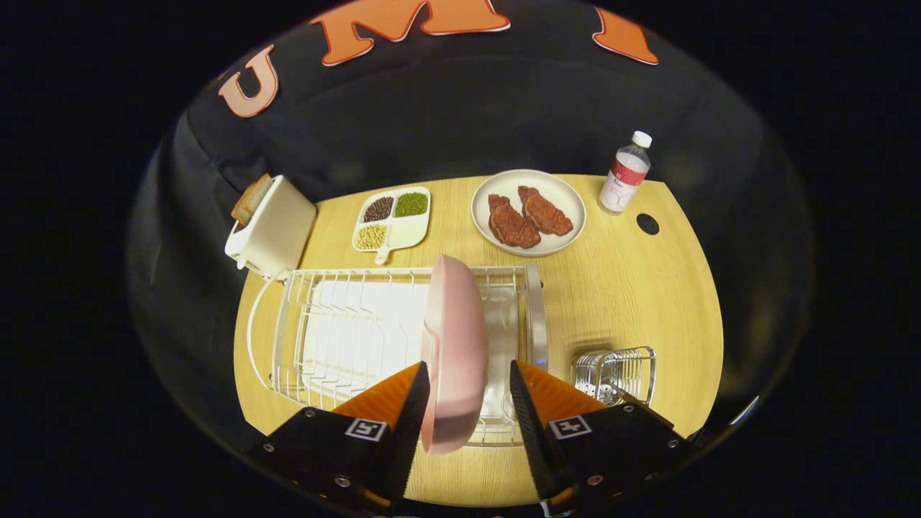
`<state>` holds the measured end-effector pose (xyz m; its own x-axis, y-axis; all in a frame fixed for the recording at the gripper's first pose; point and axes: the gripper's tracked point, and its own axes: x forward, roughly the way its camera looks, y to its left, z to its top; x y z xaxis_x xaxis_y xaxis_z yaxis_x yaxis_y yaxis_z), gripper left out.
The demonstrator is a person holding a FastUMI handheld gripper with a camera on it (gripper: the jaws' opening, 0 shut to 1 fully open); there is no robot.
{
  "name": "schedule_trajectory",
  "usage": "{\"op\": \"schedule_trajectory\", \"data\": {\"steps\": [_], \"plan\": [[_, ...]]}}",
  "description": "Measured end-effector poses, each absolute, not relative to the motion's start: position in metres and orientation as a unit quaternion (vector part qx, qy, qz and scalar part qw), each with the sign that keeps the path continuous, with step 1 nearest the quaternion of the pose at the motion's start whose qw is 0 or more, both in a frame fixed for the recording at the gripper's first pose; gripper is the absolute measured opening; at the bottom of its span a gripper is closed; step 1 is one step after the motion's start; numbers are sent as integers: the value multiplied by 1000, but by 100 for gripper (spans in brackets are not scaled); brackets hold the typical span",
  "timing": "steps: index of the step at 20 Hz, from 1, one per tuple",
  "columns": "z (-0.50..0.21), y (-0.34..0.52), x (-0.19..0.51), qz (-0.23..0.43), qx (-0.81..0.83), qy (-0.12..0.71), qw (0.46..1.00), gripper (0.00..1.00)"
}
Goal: Take the plate from the dish rack, then take the spoon from the basket and place it into the plate.
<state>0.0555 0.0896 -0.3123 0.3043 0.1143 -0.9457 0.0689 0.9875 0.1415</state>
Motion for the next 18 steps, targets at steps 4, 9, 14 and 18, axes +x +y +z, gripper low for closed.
{"op": "schedule_trajectory", "data": {"steps": [4, 9, 14, 18], "plan": [[-317, 91, 52, -19, 54, 611, 789, 31], [-300, 83, 65, -65, -60, 577, 812, 23], [-272, 103, 85, -95, -188, 519, 828, 20], [-261, 106, 85, -120, -253, 497, 821, 18]]}}
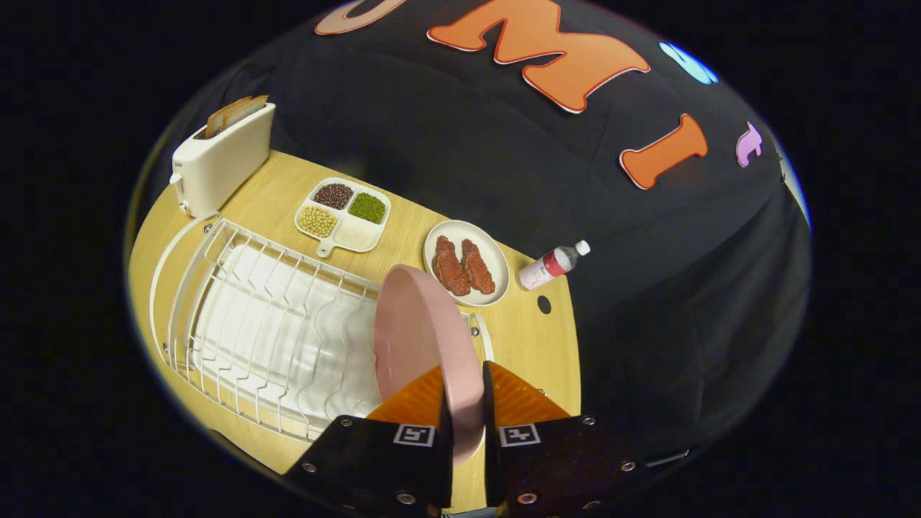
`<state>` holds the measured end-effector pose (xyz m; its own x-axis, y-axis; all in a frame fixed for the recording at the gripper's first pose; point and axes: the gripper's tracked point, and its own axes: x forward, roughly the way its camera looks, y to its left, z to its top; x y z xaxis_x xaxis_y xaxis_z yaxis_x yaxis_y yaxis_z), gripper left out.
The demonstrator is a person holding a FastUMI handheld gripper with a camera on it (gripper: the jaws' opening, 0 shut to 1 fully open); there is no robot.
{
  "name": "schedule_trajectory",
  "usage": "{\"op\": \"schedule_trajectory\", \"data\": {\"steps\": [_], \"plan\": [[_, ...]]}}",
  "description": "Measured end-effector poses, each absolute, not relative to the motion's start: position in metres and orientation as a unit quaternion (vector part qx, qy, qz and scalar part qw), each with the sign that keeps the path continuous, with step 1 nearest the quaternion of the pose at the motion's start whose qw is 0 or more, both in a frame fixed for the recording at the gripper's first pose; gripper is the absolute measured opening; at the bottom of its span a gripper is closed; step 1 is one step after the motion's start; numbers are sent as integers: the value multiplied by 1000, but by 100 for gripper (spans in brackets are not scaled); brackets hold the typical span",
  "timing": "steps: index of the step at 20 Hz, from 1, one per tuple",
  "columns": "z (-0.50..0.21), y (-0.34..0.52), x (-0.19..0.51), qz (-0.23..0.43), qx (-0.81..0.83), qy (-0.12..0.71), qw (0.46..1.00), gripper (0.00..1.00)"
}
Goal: Take the plate from the dish rack, then take the spoon from the basket and place it into the plate.
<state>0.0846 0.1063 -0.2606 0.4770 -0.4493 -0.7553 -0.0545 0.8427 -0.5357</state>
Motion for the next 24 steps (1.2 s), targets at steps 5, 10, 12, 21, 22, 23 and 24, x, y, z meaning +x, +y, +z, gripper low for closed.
{"op": "schedule_trajectory", "data": {"steps": [5, 10, 12, 21, 22, 23, 24], "plan": [[-248, 111, 83, -136, -270, 479, 825, 17], [-228, 104, 69, -135, -235, 474, 838, 17], [-217, 105, 58, -120, -199, 471, 851, 17], [-212, 101, -26, -3, -43, 507, 861, 17], [-215, 102, -39, 15, -26, 517, 855, 17], [-221, 101, -50, 29, -8, 524, 851, 17], [-226, 101, -60, 41, 5, 530, 847, 17]]}}
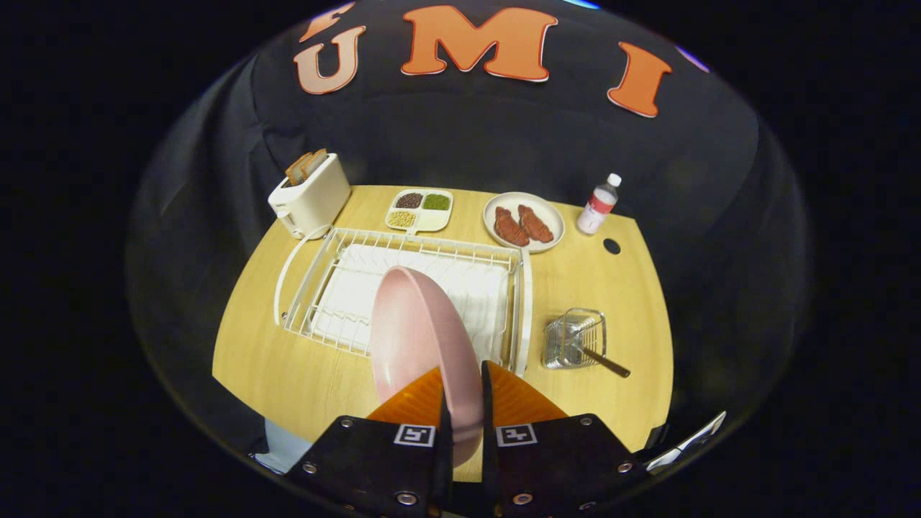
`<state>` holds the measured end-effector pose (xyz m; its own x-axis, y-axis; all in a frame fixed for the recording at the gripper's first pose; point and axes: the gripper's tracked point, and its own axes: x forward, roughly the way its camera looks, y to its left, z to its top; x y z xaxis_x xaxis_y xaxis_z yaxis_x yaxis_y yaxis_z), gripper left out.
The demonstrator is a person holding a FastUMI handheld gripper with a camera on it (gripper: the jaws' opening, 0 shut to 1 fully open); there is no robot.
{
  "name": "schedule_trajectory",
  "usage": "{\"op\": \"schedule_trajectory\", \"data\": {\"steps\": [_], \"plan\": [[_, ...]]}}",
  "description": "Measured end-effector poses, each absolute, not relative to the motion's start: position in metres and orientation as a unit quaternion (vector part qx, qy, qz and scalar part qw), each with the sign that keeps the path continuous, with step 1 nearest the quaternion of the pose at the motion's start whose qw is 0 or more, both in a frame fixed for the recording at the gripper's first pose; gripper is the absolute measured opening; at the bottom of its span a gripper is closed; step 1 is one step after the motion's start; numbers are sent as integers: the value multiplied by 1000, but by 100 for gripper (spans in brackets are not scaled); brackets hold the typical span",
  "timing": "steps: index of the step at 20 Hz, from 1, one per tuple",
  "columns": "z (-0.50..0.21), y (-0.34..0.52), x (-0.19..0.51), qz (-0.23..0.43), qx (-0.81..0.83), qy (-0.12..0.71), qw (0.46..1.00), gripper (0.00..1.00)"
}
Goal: Take the plate from the dish rack, then take the spoon from the basket and place it into the plate.
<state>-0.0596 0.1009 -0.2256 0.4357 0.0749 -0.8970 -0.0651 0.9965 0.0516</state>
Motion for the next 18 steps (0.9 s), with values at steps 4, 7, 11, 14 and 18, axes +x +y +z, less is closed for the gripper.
{"op": "schedule_trajectory", "data": {"steps": [4, 7, 11, 14, 18], "plan": [[-263, 88, -101, 62, 14, 554, 830, 17], [-290, 90, -120, 82, 44, 561, 822, 17], [-331, 89, -144, 91, 71, 588, 800, 17], [-356, 91, -160, 104, 102, 601, 786, 17], [-371, 103, -161, 120, 152, 599, 777, 17]]}}
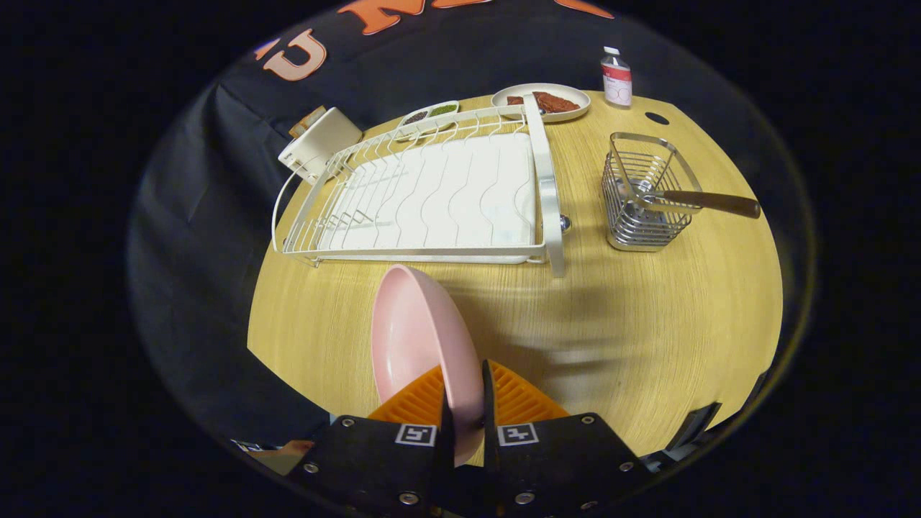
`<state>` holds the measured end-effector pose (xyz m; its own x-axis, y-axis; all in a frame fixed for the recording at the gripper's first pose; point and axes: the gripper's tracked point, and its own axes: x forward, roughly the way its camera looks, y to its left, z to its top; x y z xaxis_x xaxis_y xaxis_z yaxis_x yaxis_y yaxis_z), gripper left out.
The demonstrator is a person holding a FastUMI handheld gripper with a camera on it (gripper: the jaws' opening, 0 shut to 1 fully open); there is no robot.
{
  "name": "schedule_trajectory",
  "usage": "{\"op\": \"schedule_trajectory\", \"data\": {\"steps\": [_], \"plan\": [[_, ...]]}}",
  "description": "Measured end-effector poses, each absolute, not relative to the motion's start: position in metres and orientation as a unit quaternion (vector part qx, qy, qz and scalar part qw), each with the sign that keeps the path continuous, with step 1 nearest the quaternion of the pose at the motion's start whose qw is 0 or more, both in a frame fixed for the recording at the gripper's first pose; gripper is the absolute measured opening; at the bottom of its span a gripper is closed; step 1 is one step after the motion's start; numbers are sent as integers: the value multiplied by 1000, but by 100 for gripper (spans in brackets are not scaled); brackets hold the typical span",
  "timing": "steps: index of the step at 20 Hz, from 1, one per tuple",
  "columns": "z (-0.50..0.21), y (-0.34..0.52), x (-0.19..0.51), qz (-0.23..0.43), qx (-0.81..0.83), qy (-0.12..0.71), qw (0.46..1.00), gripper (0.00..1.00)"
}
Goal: Take the plate from the dish rack, then take the spoon from the basket and place it into the plate.
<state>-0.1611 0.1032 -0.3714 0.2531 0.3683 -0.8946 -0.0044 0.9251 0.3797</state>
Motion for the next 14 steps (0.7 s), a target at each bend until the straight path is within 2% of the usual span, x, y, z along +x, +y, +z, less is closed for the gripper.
{"op": "schedule_trajectory", "data": {"steps": [3, 6, 8, 11, 13, 14], "plan": [[-385, 104, -165, 116, 190, 605, 764, 17], [-403, 91, -173, 89, 201, 622, 752, 22], [-412, 70, -176, 65, 167, 624, 761, 28], [-397, 55, -172, 48, 179, 607, 773, 31], [-382, 30, -156, 19, 176, 573, 800, 37], [-376, 16, -148, 3, 170, 556, 814, 45]]}}
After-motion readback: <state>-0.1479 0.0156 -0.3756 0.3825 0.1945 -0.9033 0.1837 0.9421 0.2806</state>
